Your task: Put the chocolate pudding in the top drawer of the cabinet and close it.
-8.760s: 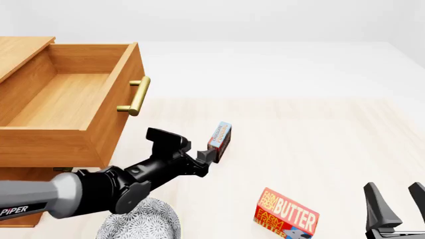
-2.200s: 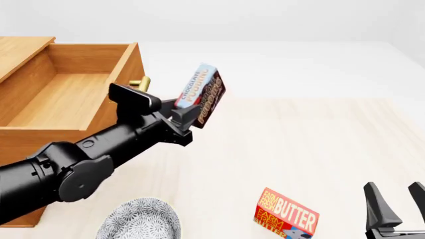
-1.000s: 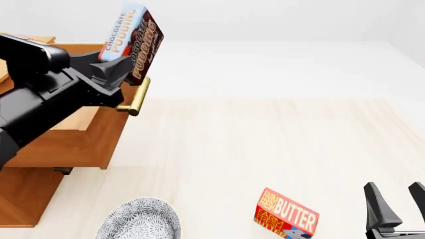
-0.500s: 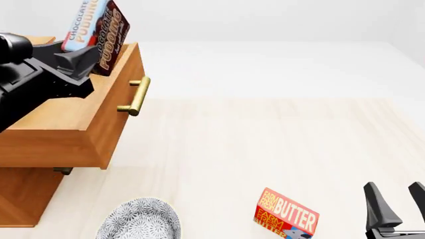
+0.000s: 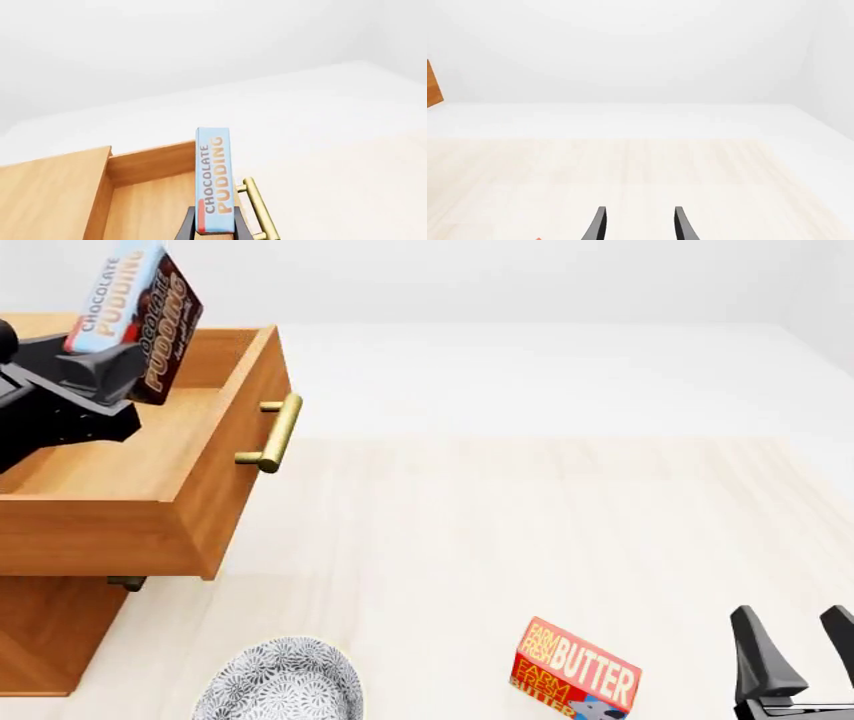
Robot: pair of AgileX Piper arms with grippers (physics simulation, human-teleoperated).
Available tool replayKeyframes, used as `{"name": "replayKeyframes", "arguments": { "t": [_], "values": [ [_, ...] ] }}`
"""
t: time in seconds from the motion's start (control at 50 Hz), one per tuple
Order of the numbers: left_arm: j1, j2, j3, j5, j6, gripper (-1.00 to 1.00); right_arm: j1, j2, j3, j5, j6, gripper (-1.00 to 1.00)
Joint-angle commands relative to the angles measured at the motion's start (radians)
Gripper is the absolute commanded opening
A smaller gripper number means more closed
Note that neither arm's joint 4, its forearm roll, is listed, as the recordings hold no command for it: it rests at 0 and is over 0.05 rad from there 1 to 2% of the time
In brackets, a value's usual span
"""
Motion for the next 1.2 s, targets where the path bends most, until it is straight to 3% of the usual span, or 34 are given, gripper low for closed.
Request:
{"name": "replayKeyframes", "arguments": {
  "t": [0.02,0.32,0.66,0.86,1.2],
  "values": [
    [0.047,0.006,-0.003,0.033,0.011,-1.0,0.0,-0.002,0.001,0.002,0.0,1.0],
    [0.117,0.032,0.042,0.02,0.02,-1.0,0.0,-0.008,-0.001,0.008,0.0,1.0],
    [0.174,0.067,0.021,0.062,0.029,-1.0,0.0,-0.008,0.0,0.007,0.0,1.0],
    [0.183,0.162,-0.083,0.112,0.05,-1.0,0.0,-0.006,0.0,0.006,0.0,1.0],
    [0.22,0.243,-0.168,0.185,0.083,-1.0,0.0,-0.005,-0.002,0.007,0.0,1.0]
  ]
}}
